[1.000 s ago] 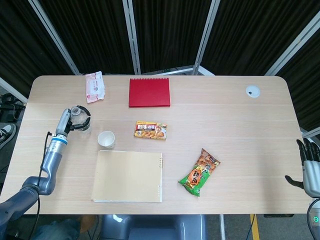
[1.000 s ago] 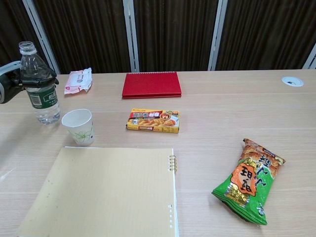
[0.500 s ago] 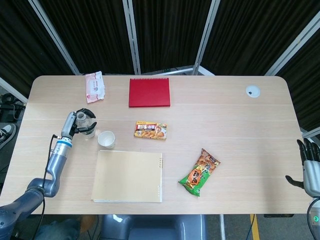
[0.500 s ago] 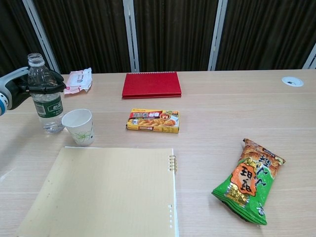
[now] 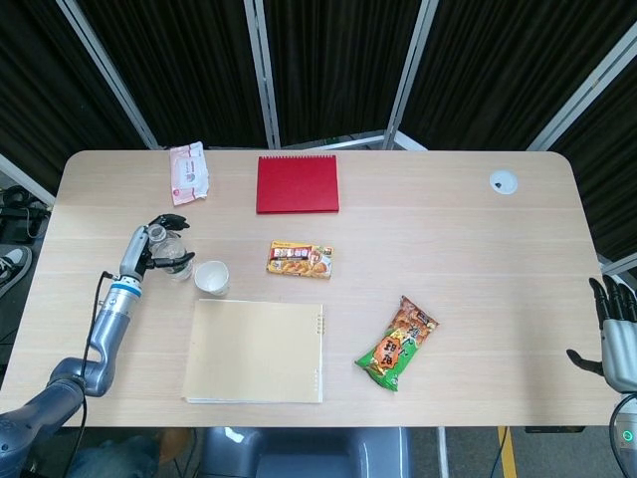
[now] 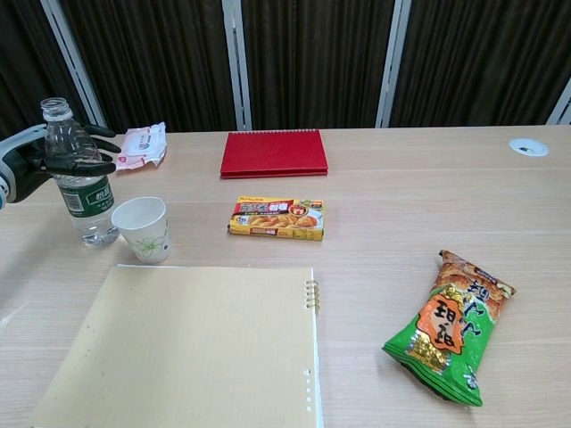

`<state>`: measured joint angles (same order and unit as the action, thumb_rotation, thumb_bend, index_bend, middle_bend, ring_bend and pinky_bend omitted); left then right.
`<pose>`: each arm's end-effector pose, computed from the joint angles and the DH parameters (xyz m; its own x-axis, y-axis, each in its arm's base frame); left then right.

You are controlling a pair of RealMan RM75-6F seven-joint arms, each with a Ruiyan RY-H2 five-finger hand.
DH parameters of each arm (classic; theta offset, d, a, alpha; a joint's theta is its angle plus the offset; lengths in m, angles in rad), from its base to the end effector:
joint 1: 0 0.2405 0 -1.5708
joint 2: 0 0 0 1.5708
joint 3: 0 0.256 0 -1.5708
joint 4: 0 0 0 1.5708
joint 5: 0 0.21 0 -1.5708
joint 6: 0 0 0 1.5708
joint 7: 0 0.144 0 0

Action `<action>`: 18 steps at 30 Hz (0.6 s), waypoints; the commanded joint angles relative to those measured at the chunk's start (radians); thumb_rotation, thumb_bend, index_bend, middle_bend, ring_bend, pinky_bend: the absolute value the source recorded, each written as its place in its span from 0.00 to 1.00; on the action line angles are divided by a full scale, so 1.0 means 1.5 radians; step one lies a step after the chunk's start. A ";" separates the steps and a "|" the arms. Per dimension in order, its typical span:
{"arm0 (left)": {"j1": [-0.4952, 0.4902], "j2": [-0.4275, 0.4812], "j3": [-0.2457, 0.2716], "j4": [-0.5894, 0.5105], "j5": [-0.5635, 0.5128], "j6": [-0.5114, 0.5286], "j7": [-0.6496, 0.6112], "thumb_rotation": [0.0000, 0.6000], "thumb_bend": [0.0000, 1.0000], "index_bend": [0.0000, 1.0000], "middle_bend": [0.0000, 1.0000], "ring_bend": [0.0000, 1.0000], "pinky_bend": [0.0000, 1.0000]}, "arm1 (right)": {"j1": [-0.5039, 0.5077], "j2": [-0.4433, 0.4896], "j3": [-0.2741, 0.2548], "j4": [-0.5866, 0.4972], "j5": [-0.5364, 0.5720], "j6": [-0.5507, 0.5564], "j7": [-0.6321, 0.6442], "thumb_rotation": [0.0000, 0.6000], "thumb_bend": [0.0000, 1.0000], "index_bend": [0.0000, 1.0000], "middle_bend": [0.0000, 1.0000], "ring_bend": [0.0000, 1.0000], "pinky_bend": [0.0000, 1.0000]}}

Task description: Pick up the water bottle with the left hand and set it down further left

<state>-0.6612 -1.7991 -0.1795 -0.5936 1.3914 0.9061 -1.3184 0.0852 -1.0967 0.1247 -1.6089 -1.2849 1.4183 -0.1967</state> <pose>-0.2892 0.3980 -0.0008 -0.5717 0.2097 0.7932 0.8186 0.0809 0.5686 -0.3382 -0.1940 0.1809 0.5535 -0.0283 0.8324 -0.8133 0.1972 0.5475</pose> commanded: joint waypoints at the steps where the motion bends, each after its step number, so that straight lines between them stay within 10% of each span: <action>1: 0.006 0.014 0.012 -0.013 0.012 0.008 0.008 1.00 0.14 0.21 0.25 0.19 0.19 | -0.001 0.002 -0.001 -0.002 -0.003 0.002 0.003 1.00 0.00 0.00 0.00 0.00 0.00; 18: 0.069 0.180 0.047 -0.199 0.027 0.057 0.092 1.00 0.14 0.12 0.15 0.10 0.07 | -0.009 0.018 -0.007 -0.018 -0.035 0.021 0.030 1.00 0.00 0.00 0.00 0.00 0.00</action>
<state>-0.5788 -1.5655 -0.1128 -0.8528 1.4375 0.9762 -1.1990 0.0724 -1.0713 0.1151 -1.6340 -1.3356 1.4476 -0.1534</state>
